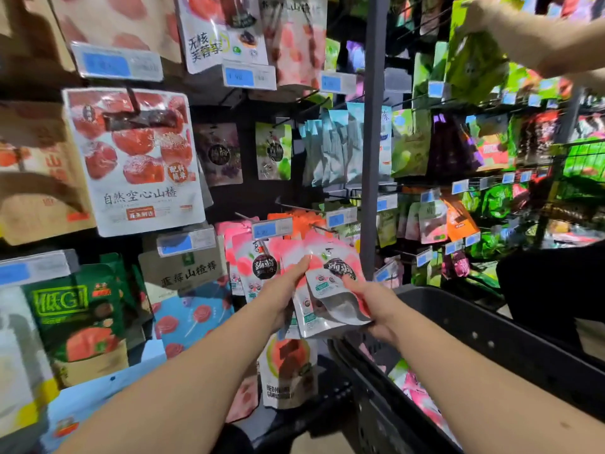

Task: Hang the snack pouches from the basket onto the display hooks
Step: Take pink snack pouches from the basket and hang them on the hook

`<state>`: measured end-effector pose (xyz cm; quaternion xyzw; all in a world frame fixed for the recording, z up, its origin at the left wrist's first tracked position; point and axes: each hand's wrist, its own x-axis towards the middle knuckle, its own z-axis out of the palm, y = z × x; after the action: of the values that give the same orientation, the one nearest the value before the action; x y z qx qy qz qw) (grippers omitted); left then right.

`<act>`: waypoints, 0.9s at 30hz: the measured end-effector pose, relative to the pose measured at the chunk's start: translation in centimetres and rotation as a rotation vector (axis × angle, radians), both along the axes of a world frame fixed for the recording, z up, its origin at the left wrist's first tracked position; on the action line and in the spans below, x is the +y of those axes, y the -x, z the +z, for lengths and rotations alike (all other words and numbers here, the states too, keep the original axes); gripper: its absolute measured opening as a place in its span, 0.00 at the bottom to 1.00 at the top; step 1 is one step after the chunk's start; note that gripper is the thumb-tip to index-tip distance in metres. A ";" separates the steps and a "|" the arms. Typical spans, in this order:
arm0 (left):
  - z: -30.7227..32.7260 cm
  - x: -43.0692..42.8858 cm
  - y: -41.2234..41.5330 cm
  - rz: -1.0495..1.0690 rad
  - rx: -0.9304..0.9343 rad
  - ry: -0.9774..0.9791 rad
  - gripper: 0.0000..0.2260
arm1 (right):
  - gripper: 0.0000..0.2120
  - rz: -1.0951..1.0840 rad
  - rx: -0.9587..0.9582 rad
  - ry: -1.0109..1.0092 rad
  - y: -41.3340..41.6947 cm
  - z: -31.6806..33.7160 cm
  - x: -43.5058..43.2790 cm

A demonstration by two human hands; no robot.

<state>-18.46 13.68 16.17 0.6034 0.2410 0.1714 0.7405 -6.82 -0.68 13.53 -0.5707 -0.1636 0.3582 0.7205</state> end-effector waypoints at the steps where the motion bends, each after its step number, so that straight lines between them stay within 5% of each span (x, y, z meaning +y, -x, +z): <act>1: -0.1 0.5 0.6 -0.010 -0.014 0.038 0.17 | 0.15 -0.006 0.001 0.012 0.1 -0.2 0.8; 5: -1.2 2.1 3.5 0.041 0.042 -0.013 0.08 | 0.14 0.090 0.076 0.024 1.3 -0.9 3.7; 8: -3.1 3.5 5.2 0.100 0.120 -0.156 0.18 | 0.10 0.128 0.105 0.056 2.3 -1.9 5.1; 11: -5.4 4.9 6.7 0.077 0.135 -0.210 0.30 | 0.21 0.203 0.134 0.058 3.2 -3.6 6.1; 15: -5.5 4.3 7.4 0.152 0.196 -0.364 0.17 | 0.16 0.283 0.121 0.152 4.0 -4.2 6.2; 20: -6.7 4.4 5.2 0.372 0.212 -0.568 0.11 | 0.44 0.277 -0.016 0.243 -1.5 -7.6 9.6; 25: -7.7 5.7 5.5 0.373 0.222 -0.806 0.17 | 0.40 0.299 -0.217 0.284 -1.0 -5.9 10.2; 27: -8.3 7.4 5.7 0.403 0.237 -0.839 0.18 | 0.28 0.274 -0.299 0.283 -0.9 -5.8 10.8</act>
<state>-24.17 21.12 7.86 0.8067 0.3463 0.3241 0.3526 -5.88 10.16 7.69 -0.6850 -0.2926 0.3835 0.5460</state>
